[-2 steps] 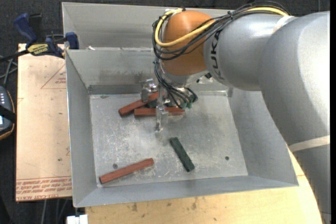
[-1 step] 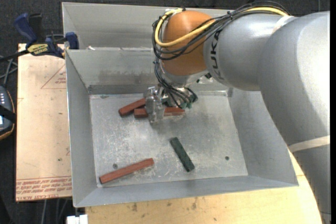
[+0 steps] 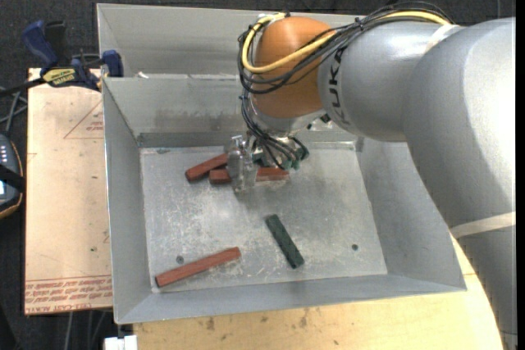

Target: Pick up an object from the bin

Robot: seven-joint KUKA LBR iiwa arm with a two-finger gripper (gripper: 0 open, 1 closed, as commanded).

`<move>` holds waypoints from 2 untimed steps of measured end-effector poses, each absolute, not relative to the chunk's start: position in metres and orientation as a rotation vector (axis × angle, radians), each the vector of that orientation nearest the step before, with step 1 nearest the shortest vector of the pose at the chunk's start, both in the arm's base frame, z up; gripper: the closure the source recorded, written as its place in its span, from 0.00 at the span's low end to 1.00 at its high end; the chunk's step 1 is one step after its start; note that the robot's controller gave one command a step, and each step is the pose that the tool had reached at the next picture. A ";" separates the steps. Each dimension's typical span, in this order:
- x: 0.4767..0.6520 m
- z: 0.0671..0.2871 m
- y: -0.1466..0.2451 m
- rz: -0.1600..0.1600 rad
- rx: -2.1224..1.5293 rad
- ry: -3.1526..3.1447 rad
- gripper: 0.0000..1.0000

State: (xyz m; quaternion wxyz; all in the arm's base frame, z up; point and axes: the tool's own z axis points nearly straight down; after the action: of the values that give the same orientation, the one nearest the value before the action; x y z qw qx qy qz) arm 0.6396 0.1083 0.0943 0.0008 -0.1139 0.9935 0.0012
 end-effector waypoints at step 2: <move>0.637 0.174 0.189 0.004 -0.051 3.137 0.00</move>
Offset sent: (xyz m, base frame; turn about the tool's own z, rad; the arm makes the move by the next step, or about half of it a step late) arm -0.0027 0.0789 0.0790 0.1973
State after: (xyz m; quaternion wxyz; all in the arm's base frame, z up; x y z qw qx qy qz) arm 0.6374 0.1888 0.1738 0.0021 -0.0164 0.9999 0.0014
